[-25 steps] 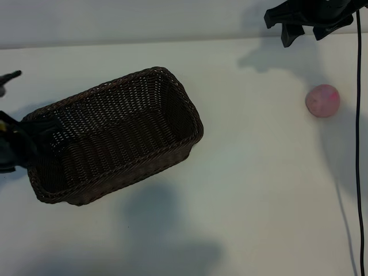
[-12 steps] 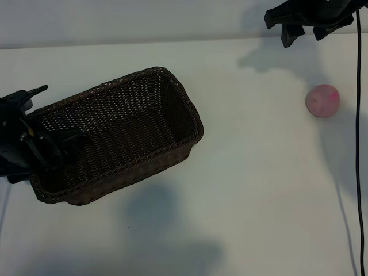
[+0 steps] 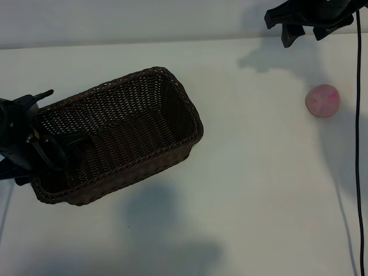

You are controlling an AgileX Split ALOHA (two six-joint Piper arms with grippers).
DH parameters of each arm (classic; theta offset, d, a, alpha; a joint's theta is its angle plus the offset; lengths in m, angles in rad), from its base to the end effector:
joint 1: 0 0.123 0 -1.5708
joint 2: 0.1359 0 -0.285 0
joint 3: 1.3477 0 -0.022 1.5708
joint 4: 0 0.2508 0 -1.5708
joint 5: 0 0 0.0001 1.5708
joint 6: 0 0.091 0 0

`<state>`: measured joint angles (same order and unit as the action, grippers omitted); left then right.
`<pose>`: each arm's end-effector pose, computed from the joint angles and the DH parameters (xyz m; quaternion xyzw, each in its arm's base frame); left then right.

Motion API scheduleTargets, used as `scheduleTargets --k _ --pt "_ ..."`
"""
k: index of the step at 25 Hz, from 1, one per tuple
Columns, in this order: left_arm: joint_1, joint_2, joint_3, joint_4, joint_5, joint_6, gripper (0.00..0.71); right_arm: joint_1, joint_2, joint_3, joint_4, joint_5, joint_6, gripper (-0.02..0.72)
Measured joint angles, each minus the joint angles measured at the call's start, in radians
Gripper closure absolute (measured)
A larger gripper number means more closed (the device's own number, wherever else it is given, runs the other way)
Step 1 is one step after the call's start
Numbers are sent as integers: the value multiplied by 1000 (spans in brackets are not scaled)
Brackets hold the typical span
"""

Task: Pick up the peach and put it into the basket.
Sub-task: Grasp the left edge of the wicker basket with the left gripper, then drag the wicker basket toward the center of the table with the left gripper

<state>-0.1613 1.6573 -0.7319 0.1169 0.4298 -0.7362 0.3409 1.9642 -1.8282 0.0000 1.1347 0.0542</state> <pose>0.2713 -0.0397 0.1425 -0.2330 0.9602 -0.0364 0.1496 0.4050 0.1437 0.2944 -0.1402 0.9712 0.0378 0.1887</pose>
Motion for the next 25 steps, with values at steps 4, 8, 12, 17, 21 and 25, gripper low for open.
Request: scheduleTargets --k 4,8,12,17,21,25 --pt "0 1 0 -8 -3 -2 320 0 0 0 0 0 0 145" --pt "0 1 0 -12 -11 12 334 0 0 0 0 0 0 145" --pt "0 1 0 -16 -12 16 333 0 0 0 0 0 0 145" --pt "0 0 0 -47 -18 46 334 0 0 0 0 0 0 145" --pt "4 -26 1 -140 -45 133 335 0 0 0 0 0 0 145" --pt "46 -82 1 -261 -50 252 340 0 0 0 0 0 0 145"
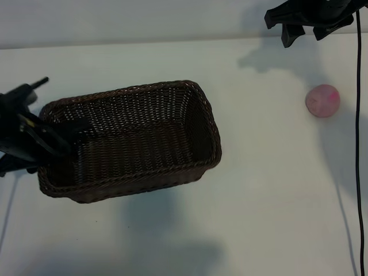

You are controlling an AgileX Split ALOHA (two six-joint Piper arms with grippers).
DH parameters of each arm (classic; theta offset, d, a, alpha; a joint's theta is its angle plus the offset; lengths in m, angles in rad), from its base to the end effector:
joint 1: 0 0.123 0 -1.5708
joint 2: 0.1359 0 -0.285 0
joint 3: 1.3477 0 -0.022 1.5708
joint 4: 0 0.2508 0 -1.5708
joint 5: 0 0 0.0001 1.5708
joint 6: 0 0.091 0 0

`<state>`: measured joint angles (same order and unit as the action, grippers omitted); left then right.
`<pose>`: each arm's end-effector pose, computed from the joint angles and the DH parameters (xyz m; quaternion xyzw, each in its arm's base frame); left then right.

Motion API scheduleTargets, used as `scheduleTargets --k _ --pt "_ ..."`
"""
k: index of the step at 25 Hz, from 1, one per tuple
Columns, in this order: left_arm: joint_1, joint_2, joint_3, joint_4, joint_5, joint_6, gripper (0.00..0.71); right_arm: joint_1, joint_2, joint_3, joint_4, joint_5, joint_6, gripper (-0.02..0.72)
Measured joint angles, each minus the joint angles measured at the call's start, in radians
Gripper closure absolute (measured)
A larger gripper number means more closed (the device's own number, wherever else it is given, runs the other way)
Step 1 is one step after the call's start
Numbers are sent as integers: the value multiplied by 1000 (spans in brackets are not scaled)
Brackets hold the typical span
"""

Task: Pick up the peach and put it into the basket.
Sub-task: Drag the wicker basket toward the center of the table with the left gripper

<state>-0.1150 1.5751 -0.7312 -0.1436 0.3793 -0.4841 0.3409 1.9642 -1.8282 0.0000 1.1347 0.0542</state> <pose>0.2734 -0.0364 0.1667 -0.2371 0.9465 -0.1020 0.1937 0.4050 0.1437 0.2944 -0.1402 0.9712 0.0378 0.1887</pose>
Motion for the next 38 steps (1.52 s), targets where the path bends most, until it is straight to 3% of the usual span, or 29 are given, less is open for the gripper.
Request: scheduleTargets --k 6,15,22,31,38 --pt "69 -69 0 -239 4 263 342 0 0 0 0 0 0 145" --pt "94 -77 -20 -581 7 611 345 0 0 0 0 0 -1 145" --pt "94 -49 -164 -627 21 644 345 0 0 0 0 0 -1 145" --pt "88 153 -327 -752 26 647 345 0 0 0 0 0 -1 145" --pt "28 246 -350 -829 -42 650 345 0 0 0 9 0 -1 145"
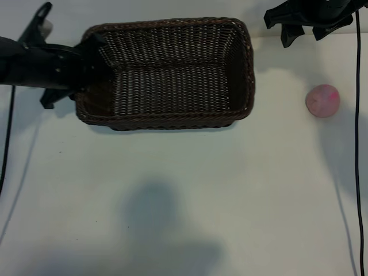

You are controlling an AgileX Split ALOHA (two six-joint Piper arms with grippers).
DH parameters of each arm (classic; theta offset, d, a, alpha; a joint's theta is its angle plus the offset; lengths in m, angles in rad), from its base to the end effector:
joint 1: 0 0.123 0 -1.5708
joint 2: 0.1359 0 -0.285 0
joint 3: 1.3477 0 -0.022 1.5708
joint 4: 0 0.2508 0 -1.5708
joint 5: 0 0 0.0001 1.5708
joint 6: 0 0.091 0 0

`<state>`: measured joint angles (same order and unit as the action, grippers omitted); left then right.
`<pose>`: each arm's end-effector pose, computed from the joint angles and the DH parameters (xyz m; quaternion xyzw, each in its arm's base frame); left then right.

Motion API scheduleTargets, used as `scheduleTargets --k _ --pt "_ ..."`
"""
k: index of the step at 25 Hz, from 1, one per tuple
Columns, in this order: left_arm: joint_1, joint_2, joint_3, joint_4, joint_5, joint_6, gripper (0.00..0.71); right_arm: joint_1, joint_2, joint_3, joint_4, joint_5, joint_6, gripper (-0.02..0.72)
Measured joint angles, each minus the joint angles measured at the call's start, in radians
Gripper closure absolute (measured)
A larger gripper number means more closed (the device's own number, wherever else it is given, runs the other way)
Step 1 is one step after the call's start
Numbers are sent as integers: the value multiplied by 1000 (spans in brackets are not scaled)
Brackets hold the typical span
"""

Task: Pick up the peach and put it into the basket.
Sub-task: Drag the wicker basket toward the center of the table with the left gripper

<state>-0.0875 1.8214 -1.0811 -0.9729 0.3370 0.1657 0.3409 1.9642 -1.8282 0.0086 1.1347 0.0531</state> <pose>0.3742 -0.0579 0.1864 -0.2685 0.8880 -0.2643 0.2636 0.4048 0.1444 0.2944 -0.1397 0.9713 0.0418 0.1879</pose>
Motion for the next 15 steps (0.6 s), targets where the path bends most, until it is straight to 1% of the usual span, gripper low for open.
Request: scheduleTargets --k 4,15 --pt "-24 47 0 -8 -5 0 345 0 0 0 0 0 0 145" --pt "-24 123 0 -12 -20 -2 345 0 0 0 0 0 -3 145"
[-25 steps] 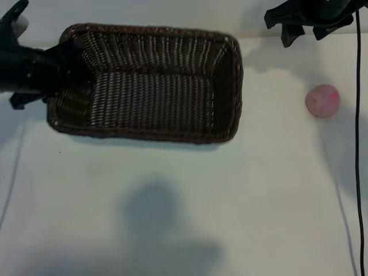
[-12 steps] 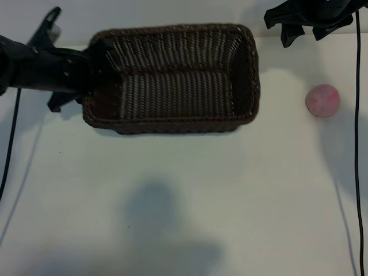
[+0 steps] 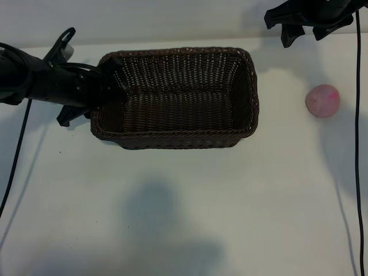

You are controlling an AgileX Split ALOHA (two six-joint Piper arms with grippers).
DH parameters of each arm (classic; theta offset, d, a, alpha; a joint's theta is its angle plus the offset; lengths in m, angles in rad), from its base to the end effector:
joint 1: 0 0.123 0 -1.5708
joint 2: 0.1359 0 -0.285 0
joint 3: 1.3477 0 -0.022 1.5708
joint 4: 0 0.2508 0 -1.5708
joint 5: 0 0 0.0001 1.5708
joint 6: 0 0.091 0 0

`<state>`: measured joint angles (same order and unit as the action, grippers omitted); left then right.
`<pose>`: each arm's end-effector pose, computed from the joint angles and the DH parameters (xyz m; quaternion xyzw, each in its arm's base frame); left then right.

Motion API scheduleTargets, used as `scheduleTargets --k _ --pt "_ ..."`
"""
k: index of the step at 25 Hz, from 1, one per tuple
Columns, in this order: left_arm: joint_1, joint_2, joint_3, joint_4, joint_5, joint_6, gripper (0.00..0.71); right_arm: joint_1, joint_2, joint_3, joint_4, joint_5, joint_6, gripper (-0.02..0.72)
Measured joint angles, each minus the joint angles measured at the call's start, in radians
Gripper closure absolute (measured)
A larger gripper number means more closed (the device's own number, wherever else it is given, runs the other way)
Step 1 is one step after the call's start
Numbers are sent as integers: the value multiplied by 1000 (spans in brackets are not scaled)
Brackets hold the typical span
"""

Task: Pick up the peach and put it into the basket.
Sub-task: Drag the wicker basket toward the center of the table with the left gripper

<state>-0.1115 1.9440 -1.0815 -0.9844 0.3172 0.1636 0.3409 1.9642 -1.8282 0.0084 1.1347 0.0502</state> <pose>0.3791 -0.0663 0.1403 -0.2801 0.9032 -0.2440 0.2152 0.4048 0.1443 0.2944 -0.1411 0.9711 0.0414 0.1880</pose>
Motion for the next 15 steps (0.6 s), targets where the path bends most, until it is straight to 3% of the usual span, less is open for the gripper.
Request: scheduleTargets --k 11,13,15 --pt "0 0 0 -1 1 3 341 0 0 0 3 4 -4 145" --pt "0 0 0 -6 5 3 294 0 0 0 3 5 -4 145" --pt "0 -4 0 -11 12 6 198 0 0 0 0 6 -4 145"
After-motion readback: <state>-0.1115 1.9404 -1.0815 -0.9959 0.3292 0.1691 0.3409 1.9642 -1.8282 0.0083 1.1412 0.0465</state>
